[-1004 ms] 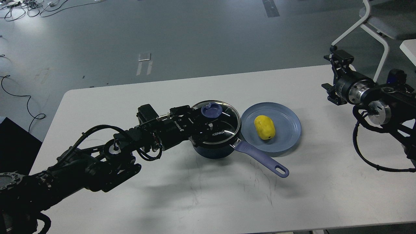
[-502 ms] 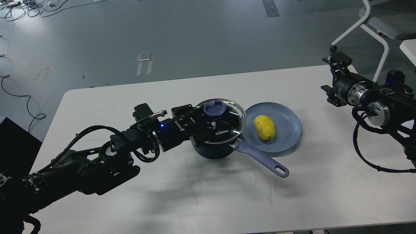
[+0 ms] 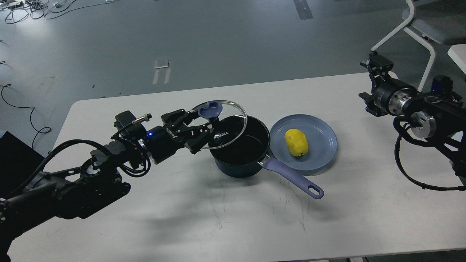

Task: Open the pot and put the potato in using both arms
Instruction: 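Lift the glass lid off the pot and lower it beside the pot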

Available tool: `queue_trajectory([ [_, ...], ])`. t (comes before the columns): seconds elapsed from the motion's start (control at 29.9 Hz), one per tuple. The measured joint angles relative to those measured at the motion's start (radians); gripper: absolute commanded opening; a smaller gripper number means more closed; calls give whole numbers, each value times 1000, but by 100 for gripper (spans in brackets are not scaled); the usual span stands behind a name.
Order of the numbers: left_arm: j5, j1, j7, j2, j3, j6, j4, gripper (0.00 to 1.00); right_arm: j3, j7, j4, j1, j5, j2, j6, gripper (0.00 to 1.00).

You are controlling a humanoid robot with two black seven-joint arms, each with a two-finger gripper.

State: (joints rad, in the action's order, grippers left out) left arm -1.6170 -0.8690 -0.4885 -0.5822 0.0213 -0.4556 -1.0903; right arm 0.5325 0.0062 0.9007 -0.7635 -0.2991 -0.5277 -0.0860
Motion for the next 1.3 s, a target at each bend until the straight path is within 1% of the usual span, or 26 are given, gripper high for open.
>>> queue_trajectory([
  [0.17,10,13,0,-54,1,-10,-33,58,0,0,0,-6,0,9,0,100],
  [0.27,16,33,0,-71,1,-27,-38,58,-1,0,0,-6,0,12,0,100],
  [0.43,41,56,0,-99,1,-33,-39,58,-2,0,0,-10,0,21,0,100],
  [0.67,117,79,0,-105,-1,-33,-26,58,-3,0,0,-12,0,25,0,100],
  [0.97,126,86,0,-100,-1,-33,-15,57,-4,-3,0,-15,0,26,2,100],
  [1.3,136,122,0,-88,-3,-33,58,56,-23,-3,1,-18,3,24,2,100],
])
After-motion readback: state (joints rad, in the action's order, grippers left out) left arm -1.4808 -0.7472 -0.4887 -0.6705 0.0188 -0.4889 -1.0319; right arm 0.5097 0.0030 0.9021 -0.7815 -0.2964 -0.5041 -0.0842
